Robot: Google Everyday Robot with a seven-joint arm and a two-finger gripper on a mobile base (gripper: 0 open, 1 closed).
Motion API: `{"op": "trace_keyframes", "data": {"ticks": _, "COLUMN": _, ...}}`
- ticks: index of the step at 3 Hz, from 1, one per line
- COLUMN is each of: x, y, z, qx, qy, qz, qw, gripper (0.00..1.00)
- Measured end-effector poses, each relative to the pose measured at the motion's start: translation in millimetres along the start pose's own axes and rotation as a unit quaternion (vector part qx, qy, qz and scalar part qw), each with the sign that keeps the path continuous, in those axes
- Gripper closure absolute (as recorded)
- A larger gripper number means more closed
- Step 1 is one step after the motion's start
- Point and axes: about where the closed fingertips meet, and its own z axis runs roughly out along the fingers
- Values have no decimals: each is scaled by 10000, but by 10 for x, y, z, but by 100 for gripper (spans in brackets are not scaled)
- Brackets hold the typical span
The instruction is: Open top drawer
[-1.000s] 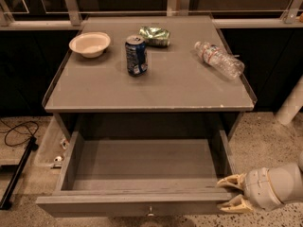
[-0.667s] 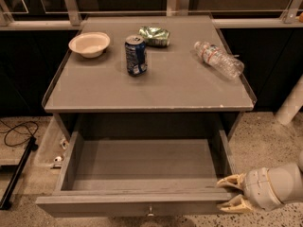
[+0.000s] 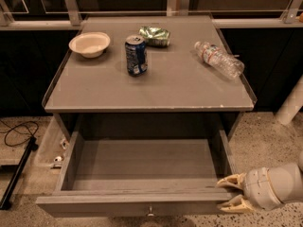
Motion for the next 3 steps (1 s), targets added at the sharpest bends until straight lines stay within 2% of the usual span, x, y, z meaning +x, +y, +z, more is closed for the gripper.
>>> {"op": "trace_keyframes", "data": {"ticks": 1, "x": 0, "y": 0, "z": 0, "qx": 0, "qy": 0, "qz": 0, "qw": 10000, "gripper": 11}}
{"op": "trace_keyframes", "data": {"ticks": 2, "x": -1, "y": 1, "z": 2, "qx": -2, "qy": 0, "qz": -1, "qw": 10000, "gripper": 0}}
{"op": "trace_keyframes", "data": {"ticks": 3, "x": -1, "y": 1, "z": 2, "qx": -2, "qy": 0, "qz": -1, "qw": 10000, "gripper": 0}}
